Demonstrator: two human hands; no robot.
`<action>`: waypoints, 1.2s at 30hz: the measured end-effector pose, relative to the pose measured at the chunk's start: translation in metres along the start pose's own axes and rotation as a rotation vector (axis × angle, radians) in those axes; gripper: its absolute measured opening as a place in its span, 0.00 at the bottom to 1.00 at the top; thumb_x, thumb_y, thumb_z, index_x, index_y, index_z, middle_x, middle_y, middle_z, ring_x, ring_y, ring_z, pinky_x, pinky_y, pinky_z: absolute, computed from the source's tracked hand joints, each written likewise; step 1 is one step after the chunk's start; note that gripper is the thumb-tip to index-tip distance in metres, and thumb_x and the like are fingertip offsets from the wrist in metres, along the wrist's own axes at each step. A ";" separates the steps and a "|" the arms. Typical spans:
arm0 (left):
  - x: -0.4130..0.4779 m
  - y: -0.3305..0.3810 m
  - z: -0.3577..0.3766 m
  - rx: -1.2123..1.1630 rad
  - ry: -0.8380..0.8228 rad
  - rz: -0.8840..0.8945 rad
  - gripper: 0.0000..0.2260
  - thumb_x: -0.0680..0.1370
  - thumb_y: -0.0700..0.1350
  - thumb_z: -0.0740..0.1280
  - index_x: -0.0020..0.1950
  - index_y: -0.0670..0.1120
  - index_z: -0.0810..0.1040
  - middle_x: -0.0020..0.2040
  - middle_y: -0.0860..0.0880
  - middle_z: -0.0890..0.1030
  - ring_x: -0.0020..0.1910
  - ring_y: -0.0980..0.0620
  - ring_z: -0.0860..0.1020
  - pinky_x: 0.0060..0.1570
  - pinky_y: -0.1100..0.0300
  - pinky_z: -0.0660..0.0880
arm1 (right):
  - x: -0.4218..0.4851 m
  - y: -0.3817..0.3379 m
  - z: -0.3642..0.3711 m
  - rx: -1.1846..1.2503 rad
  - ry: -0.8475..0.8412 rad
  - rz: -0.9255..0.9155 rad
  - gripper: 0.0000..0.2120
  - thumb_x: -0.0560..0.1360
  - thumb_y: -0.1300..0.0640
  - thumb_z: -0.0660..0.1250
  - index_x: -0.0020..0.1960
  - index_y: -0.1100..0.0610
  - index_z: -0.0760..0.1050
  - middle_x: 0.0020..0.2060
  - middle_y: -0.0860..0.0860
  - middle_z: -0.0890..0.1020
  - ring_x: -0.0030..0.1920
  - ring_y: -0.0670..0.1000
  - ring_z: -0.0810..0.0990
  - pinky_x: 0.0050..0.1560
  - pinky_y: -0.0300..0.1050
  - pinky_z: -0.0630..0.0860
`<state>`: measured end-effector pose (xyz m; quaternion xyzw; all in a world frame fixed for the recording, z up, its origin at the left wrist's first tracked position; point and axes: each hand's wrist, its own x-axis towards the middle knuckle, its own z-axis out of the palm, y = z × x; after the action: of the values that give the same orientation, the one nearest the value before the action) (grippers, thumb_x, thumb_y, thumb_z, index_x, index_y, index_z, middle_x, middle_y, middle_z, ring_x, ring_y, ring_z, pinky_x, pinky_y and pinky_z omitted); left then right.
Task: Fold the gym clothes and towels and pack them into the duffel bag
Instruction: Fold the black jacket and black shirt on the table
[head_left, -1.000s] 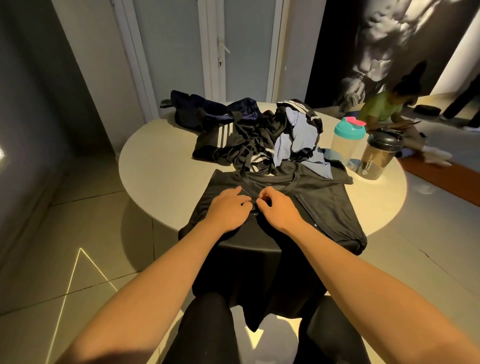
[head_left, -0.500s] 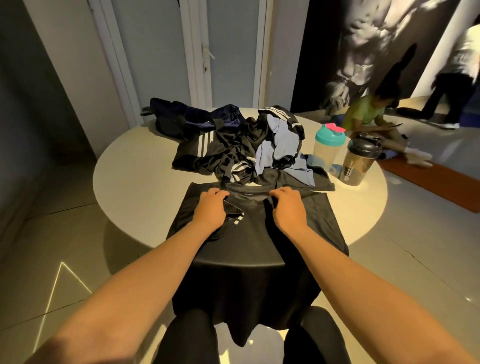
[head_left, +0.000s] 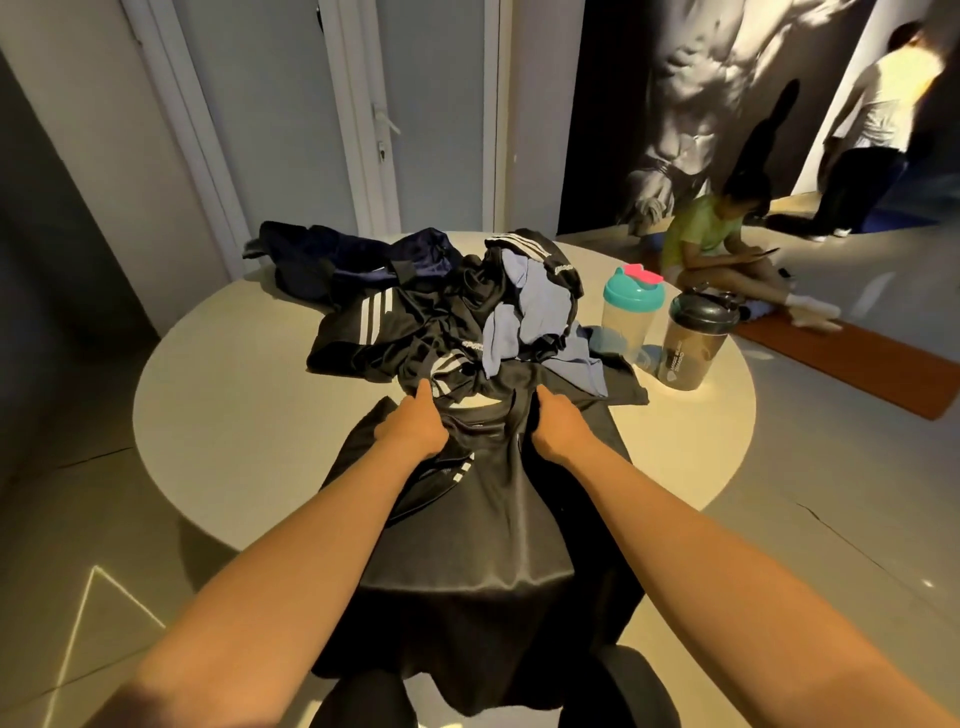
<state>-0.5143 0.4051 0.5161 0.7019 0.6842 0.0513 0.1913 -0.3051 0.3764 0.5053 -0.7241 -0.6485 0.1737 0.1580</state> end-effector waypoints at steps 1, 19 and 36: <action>0.000 0.001 0.001 0.007 0.007 -0.001 0.31 0.80 0.46 0.64 0.80 0.48 0.56 0.73 0.41 0.70 0.68 0.38 0.72 0.64 0.44 0.72 | 0.000 -0.002 -0.001 -0.005 -0.019 0.003 0.21 0.78 0.65 0.63 0.70 0.62 0.64 0.64 0.65 0.72 0.60 0.67 0.73 0.53 0.53 0.71; 0.055 0.043 -0.134 -0.703 0.780 0.352 0.12 0.80 0.35 0.61 0.59 0.47 0.77 0.60 0.52 0.68 0.50 0.55 0.73 0.52 0.65 0.68 | 0.078 -0.112 -0.113 0.491 0.617 -0.349 0.12 0.76 0.74 0.61 0.50 0.61 0.78 0.52 0.53 0.72 0.46 0.43 0.69 0.52 0.22 0.62; -0.044 -0.042 -0.021 -0.591 0.593 0.317 0.13 0.74 0.35 0.72 0.51 0.50 0.75 0.58 0.53 0.66 0.53 0.55 0.72 0.57 0.61 0.73 | -0.032 -0.066 -0.017 0.519 0.564 -0.222 0.08 0.76 0.67 0.62 0.48 0.56 0.75 0.50 0.50 0.70 0.47 0.35 0.70 0.48 0.26 0.64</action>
<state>-0.5637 0.3654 0.5300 0.6682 0.5493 0.4725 0.1689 -0.3590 0.3522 0.5520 -0.6048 -0.5886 0.1079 0.5255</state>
